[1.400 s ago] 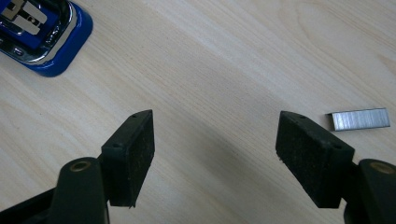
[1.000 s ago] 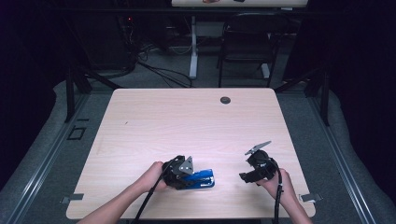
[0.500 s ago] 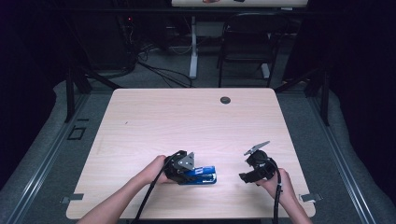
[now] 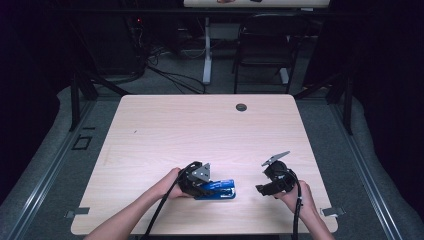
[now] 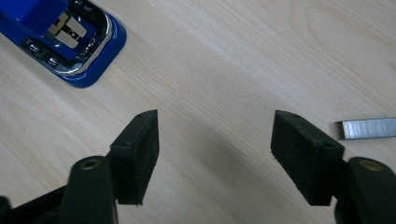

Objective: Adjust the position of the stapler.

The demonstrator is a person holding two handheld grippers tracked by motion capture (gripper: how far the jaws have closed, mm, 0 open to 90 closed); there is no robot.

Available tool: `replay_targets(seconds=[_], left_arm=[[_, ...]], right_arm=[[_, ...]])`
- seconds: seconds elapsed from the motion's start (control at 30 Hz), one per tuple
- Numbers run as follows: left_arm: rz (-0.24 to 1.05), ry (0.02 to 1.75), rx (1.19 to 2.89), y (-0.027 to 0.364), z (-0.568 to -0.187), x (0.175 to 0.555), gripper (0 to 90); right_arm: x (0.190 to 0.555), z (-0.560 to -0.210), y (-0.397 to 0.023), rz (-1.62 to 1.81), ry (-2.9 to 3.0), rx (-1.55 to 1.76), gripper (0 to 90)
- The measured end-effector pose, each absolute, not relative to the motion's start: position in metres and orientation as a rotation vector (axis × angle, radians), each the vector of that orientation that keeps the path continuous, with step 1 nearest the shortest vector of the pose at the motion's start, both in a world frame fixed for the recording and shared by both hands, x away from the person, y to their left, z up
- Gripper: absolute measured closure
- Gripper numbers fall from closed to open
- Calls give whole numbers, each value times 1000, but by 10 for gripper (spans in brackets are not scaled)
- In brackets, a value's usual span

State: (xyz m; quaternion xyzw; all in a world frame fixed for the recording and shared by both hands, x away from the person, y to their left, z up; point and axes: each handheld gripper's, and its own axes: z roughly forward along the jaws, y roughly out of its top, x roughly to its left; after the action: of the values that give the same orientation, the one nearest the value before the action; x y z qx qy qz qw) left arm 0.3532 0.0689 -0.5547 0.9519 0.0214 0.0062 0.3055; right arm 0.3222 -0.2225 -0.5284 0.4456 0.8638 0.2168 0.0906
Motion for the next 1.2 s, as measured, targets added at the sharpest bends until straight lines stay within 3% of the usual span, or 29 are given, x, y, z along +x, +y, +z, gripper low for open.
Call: replay_targets(seconds=[0.07, 0.13, 0.2, 0.33, 0.37, 0.47, 0.73, 0.9, 1.2], left_arm=[[-14, 99, 2519, 68, -555, 354, 629], [-16, 154, 2521, 64, -555, 355, 450], [-12, 162, 2516, 64, -554, 354, 385], [15, 191, 2483, 65, -547, 352, 325], [34, 202, 2471, 65, -542, 352, 306], [49, 220, 2456, 65, -539, 351, 255], [65, 252, 2455, 58, -537, 348, 168], [69, 290, 2438, 59, -535, 349, 157], [77, 357, 2409, 55, -530, 347, 160]], right_arm=[[322, -527, -222, 638, 2568, 1317, 281], [321, -524, -222, 650, 2584, 1307, 274], [320, -524, -220, 683, 2572, 1308, 274], [319, -521, -218, 661, 2578, 1274, 368], [319, -521, -219, 667, 2568, 1267, 450], [318, -520, -221, 688, 2569, 1241, 560], [316, -521, -219, 729, 2596, 1215, 728], [315, -520, -215, 731, 2617, 1189, 809], [312, -520, -203, 775, 2633, 1145, 858]])
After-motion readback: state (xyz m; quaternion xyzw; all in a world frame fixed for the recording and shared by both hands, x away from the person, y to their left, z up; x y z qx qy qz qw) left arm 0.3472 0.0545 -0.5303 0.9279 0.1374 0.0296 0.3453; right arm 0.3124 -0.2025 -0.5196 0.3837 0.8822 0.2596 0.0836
